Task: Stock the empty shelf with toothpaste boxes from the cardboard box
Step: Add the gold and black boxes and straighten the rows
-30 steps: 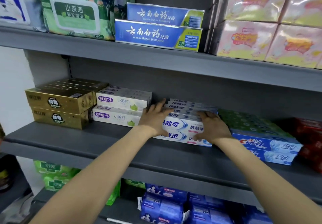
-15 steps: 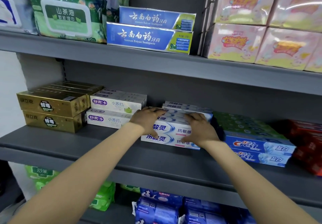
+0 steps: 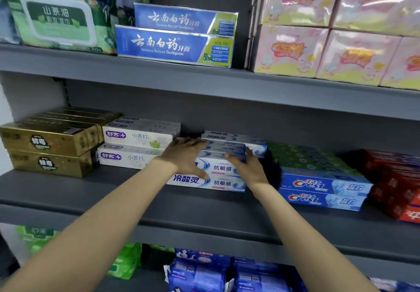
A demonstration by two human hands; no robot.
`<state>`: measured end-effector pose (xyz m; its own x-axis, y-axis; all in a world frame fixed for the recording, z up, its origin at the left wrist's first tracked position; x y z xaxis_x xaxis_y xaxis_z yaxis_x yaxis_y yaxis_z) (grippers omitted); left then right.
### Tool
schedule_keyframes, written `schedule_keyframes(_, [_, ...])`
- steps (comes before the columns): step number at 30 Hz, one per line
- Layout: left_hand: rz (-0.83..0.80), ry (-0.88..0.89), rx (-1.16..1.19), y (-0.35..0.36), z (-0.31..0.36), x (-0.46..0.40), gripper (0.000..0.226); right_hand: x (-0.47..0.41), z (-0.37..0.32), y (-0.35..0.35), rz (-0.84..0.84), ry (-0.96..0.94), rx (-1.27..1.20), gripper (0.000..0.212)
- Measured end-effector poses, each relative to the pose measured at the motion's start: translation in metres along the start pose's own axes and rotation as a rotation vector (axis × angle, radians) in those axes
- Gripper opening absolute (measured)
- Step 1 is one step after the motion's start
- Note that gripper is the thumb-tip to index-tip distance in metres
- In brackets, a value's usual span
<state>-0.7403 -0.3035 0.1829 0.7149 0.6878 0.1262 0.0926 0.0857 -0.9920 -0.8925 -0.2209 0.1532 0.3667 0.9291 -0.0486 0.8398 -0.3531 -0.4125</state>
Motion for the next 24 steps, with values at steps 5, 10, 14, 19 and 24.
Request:
schedule_keyframes(5, [0.026,0.016,-0.025,-0.002,-0.002,0.003,0.107,-0.003,0.004,0.000,0.000,0.040,0.111,0.073])
schedule_keyframes(10, [0.010,-0.001,0.004,0.000,-0.004,0.003,0.107,-0.008,0.021,-0.010,-0.046,0.149,0.145,0.071])
schedule_keyframes(14, [-0.026,-0.063,0.108,0.000,-0.007,0.003,0.088,-0.008,0.020,-0.007,-0.040,0.129,0.140,0.067])
schedule_keyframes(19, [0.059,-0.144,0.225,-0.011,-0.002,-0.008,0.053,-0.006,0.008,-0.007,-0.147,0.098,0.167,0.058])
schedule_keyframes(24, [0.026,-0.100,0.115,-0.022,0.018,-0.025,0.054,-0.033,-0.012,-0.046,0.013,0.068,0.361,0.069])
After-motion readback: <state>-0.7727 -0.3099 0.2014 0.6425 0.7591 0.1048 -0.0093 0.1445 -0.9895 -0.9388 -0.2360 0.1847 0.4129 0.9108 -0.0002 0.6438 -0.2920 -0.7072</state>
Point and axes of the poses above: each hand's wrist, its own x-axis away from the middle knuckle, its own y-axis out of the palm, z = x × y, the point moved 7 cm from there along -x, towards the middle knuckle, and after that the axes turned 11 degrees about -z, right-handed, at the moved point
